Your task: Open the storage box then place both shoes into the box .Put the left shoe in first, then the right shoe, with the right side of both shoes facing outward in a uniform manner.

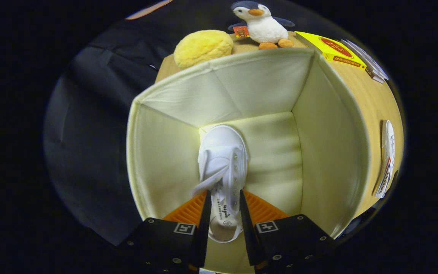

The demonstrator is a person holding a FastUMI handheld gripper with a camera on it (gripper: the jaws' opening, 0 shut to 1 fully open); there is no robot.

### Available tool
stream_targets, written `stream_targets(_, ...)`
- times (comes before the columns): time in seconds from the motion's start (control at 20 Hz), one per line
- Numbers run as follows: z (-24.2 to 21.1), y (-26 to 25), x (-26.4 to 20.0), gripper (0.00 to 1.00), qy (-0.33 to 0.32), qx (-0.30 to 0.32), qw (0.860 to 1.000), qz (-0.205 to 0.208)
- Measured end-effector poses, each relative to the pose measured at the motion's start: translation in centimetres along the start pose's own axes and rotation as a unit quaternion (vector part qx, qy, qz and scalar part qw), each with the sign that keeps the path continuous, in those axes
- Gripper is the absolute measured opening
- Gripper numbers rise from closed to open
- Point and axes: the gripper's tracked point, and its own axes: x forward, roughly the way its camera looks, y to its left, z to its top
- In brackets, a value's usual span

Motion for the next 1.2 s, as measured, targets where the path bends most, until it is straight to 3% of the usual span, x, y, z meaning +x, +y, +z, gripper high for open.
stream_targets(0.15,1.1,-0.2,-4.5,0.62,-0.036,-0.010,0.998,0.041)
stream_targets(0.35,3.3,-3.5,-9.9,0.71,-0.107,-0.031,0.992,0.064)
stream_targets(0.45,4.5,-6.8,-12.1,0.77,-0.145,-0.038,0.987,0.056)
stream_targets(0.6,5.8,-13.5,-14.3,0.84,-0.193,-0.049,0.980,0.019)
stream_targets(0.8,3.8,-24.1,-15.2,0.90,-0.201,-0.026,0.978,-0.051)
stream_targets(1.2,-0.6,-40.6,-14.9,0.90,-0.196,-0.011,0.967,-0.162)
